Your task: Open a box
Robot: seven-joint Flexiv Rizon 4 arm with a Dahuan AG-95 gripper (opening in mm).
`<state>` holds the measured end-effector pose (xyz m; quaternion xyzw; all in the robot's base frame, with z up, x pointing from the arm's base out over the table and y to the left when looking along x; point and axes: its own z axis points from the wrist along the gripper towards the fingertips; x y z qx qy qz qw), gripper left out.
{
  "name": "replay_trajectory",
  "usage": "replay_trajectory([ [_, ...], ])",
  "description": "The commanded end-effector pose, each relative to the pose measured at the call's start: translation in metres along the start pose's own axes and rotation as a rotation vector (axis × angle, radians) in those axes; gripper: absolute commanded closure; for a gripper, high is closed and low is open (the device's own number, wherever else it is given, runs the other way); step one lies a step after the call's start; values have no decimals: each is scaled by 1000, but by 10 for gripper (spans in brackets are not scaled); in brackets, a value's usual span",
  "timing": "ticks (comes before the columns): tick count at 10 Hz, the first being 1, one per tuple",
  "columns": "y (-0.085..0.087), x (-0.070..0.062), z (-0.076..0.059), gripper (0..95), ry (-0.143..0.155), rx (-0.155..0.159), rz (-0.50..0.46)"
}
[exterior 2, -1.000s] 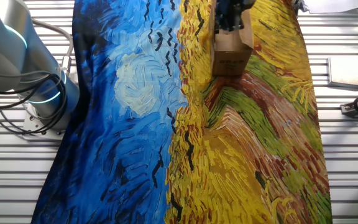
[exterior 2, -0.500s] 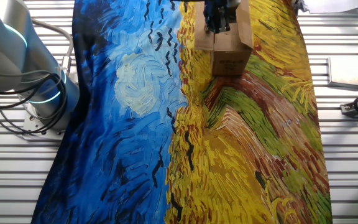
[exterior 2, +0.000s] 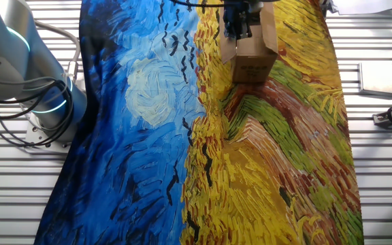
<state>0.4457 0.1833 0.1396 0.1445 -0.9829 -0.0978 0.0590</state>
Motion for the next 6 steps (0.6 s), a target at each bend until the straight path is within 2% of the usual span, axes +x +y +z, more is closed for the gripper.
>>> replay_trajectory([
  [1, 5, 3, -12, 950, 5, 1, 15],
  [3, 12, 3, -25, 950, 4, 5, 23],
  [6, 13, 3, -28, 950, 5, 2, 26],
])
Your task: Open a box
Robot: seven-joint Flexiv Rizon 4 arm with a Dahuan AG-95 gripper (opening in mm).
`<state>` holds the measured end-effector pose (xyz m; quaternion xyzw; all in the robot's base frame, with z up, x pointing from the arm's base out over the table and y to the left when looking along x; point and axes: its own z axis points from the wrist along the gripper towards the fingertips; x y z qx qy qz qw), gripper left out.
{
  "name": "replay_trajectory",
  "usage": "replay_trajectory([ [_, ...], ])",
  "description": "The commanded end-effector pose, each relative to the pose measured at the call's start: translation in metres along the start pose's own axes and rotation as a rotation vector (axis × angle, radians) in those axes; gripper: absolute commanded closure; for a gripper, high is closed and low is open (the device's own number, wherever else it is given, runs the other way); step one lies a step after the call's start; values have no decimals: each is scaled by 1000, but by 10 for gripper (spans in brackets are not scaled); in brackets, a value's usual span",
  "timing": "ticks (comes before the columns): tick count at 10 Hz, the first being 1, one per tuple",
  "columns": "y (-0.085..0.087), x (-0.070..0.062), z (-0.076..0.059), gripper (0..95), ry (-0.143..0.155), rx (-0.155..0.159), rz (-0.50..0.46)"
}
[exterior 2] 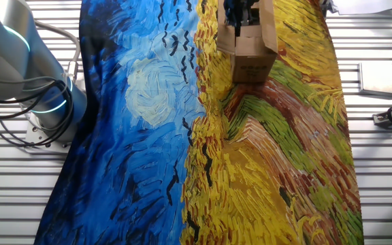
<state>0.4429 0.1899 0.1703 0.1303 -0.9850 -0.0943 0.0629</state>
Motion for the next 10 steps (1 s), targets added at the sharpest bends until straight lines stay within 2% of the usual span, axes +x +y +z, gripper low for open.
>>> replay_trajectory([
  [1, 0, -1, 0, 950, 8, -6, -9],
  [4, 0, -1, 0, 950, 28, -10, -20],
  [8, 0, -1, 0, 950, 27, -9, -34],
  [10, 0, -1, 0, 950, 29, 3, -27],
])
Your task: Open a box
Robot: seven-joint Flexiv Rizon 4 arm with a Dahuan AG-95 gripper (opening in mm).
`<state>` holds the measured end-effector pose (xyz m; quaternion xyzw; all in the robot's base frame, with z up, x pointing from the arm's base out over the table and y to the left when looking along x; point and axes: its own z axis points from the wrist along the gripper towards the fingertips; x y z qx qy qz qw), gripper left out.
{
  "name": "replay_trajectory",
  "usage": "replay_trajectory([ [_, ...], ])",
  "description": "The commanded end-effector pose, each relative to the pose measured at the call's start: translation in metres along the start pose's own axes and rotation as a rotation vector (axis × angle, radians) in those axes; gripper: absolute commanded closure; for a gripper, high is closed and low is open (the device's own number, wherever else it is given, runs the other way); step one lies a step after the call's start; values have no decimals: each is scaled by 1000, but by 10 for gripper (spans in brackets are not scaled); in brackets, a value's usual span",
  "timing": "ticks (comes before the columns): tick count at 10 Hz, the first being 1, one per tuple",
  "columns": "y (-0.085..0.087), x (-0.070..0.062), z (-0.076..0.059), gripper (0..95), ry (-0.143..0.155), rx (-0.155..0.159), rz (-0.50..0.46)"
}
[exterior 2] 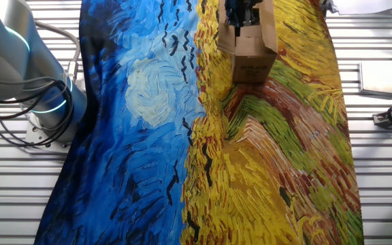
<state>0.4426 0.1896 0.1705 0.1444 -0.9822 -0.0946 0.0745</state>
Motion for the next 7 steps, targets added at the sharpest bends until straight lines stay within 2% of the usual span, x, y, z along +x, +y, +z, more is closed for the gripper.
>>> replay_trajectory([
  [1, 0, -1, 1, 950, 4, 6, -3],
  [4, 0, -1, 1, 950, -4, 6, -2],
  [7, 0, -1, 1, 950, -17, 13, 39],
])
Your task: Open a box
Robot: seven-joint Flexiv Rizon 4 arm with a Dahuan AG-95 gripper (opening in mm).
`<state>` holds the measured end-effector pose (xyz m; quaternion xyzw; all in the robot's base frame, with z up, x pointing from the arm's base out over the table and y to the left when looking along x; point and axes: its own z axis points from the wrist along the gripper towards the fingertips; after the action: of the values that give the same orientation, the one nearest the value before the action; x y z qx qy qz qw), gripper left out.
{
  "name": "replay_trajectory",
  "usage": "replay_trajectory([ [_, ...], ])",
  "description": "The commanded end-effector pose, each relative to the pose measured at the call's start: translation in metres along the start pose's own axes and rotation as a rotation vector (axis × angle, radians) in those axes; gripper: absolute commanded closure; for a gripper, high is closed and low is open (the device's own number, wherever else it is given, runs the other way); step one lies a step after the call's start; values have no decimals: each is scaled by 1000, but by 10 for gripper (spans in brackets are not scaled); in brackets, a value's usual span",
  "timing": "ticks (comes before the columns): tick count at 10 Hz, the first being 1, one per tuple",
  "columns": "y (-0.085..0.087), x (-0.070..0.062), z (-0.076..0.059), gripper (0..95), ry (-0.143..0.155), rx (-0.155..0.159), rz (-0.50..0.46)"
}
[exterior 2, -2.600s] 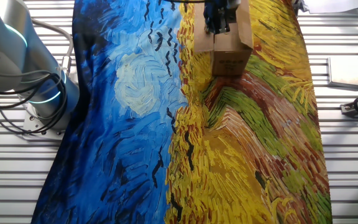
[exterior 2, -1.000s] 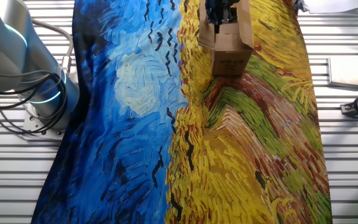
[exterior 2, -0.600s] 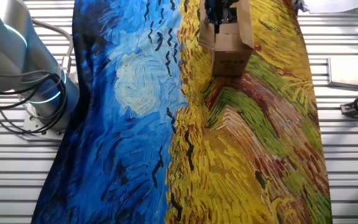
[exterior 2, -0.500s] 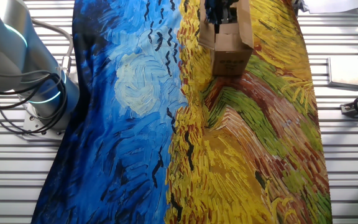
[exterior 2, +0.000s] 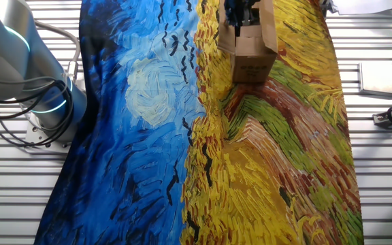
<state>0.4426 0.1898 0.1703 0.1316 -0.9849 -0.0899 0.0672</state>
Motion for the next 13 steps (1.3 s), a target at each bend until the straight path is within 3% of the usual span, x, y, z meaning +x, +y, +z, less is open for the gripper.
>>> replay_trajectory([
  [1, 0, -1, 0, 950, 5, 4, -8],
  [6, -1, -6, -2, 950, 6, 1, -55],
  [9, -8, -32, -3, 950, 12, 3, -62],
  [13, -29, -57, 0, 950, 9, 1, -82],
])
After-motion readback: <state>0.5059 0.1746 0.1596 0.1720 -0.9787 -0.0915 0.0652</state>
